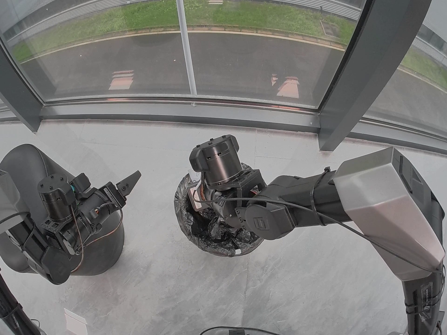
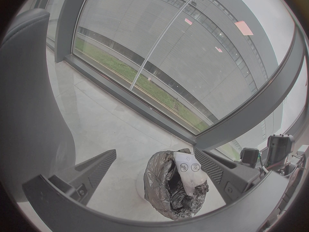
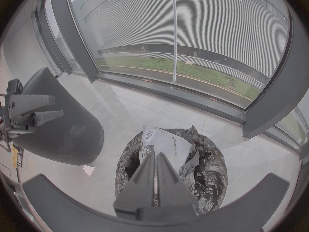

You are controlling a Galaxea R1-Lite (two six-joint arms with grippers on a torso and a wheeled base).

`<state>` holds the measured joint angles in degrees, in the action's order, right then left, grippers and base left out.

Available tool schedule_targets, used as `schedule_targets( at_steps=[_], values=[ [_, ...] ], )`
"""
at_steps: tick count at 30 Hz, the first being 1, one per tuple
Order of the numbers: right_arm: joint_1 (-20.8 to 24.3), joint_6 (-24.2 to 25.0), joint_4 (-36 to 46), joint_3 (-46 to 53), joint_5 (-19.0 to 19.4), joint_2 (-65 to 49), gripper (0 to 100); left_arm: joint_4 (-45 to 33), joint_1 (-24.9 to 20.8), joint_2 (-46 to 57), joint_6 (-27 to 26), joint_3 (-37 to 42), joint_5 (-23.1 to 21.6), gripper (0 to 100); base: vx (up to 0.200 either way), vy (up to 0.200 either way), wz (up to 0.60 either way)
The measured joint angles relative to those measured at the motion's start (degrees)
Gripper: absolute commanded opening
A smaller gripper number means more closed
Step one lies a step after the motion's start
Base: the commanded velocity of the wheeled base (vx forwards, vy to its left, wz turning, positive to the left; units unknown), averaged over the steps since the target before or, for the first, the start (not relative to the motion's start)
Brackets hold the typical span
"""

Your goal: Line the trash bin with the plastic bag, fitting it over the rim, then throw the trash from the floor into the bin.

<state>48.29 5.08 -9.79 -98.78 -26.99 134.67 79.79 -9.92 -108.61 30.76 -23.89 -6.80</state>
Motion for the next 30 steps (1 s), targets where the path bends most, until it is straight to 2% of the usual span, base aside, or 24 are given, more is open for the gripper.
schedule_targets(
  at_steps=[4, 5, 23, 30],
  values=[
    [-0.35, -0.02, -0.02, 0.05, -0.02, 0.65, 0, 0.0, 0.0, -0.07, -0.02, 0.0, -0.01, 100, 0.0, 0.0, 0.0],
    [-0.35, 0.0, -0.02, 0.05, 0.0, 0.76, 100, 0.0, 0.0, -0.07, -0.02, 0.0, -0.01, 100, 0.0, 0.0, 0.0],
    [-0.74, 0.24, -0.04, 0.11, 0.04, 1.27, 100, 0.0, 0.0, -0.11, -0.02, 0.0, 0.0, 100, 0.0, 0.0, 0.0],
    [-0.16, 1.83, 0.02, 0.24, 0.28, 2.1, 100, 0.0, -0.02, -0.11, -0.02, 0.0, 0.0, 100, 0.0, 0.0, 0.0]
  ],
)
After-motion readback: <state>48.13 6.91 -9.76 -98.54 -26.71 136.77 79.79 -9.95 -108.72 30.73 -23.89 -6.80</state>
